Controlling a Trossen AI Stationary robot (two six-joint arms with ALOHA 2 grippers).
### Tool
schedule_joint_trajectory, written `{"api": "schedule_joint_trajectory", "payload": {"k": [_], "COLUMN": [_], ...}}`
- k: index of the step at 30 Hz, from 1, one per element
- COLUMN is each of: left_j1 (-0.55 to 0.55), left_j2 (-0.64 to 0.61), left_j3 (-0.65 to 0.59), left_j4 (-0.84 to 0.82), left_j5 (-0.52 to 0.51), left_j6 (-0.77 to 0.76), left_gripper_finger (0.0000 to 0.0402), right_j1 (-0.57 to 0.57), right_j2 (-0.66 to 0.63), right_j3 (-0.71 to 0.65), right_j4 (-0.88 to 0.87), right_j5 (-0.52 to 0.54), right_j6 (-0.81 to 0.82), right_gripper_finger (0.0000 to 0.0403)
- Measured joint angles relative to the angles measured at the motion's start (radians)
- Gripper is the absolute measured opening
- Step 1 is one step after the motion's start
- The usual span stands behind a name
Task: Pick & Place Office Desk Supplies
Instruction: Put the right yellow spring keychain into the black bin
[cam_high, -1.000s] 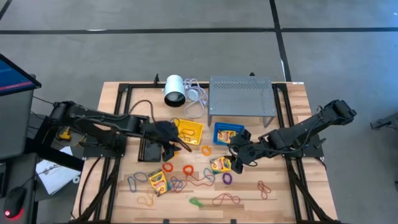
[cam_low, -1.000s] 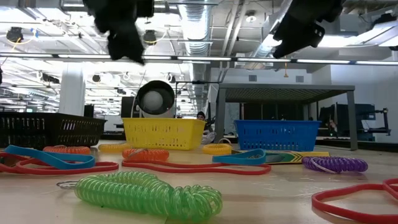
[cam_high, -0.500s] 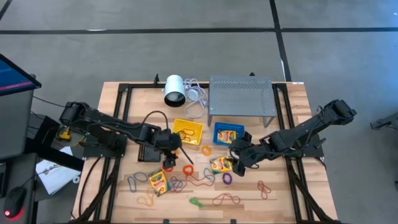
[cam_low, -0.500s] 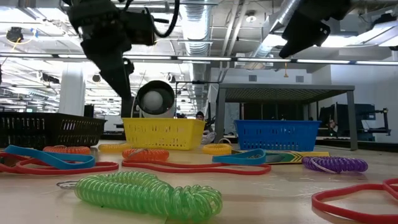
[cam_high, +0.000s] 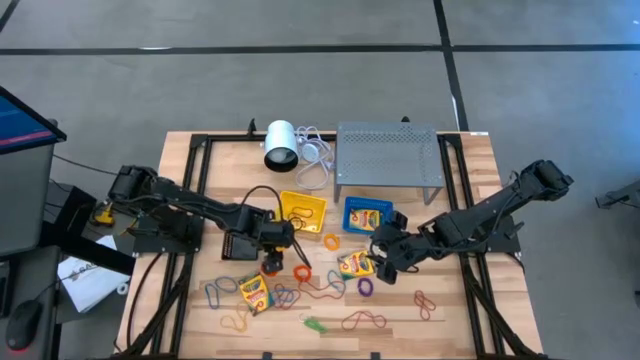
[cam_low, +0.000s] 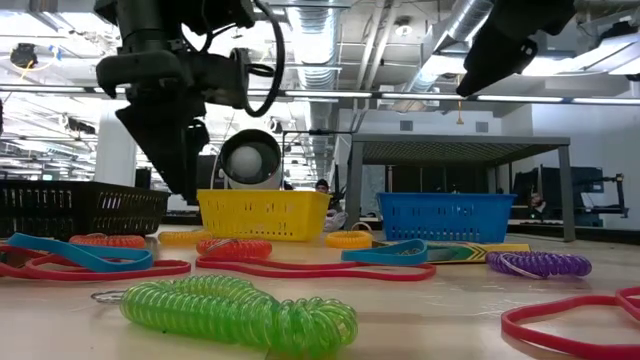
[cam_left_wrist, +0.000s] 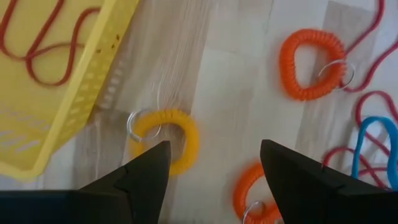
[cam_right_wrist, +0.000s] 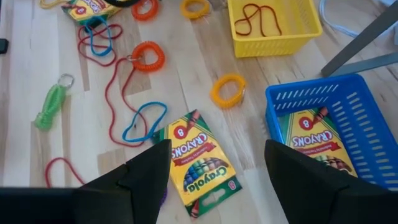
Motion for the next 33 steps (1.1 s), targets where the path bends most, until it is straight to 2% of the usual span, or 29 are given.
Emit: {"api": "schedule_joint_trajectory", "payload": {"k": [14, 33], "left_j1": [0.000, -0.004], "left_j2": [0.014, 0.180], "left_j3": [0.000, 0.005], "left_j4": [0.002, 0.012], "left_j5": [-0.039, -0.051], "left_j6": [0.010, 0.044], "left_gripper_finger": [0.0239, 0.0228], "right_j1": [0.000, 0.000], "right_j2": [0.000, 0.000], "right_j3": [0.000, 0.000], "right_j4": [0.008, 0.007], "right_j5": [0.003, 0.003], "right_j6": [-0.018, -0.019], "right_gripper_finger": [0.0253, 0.0253]}}
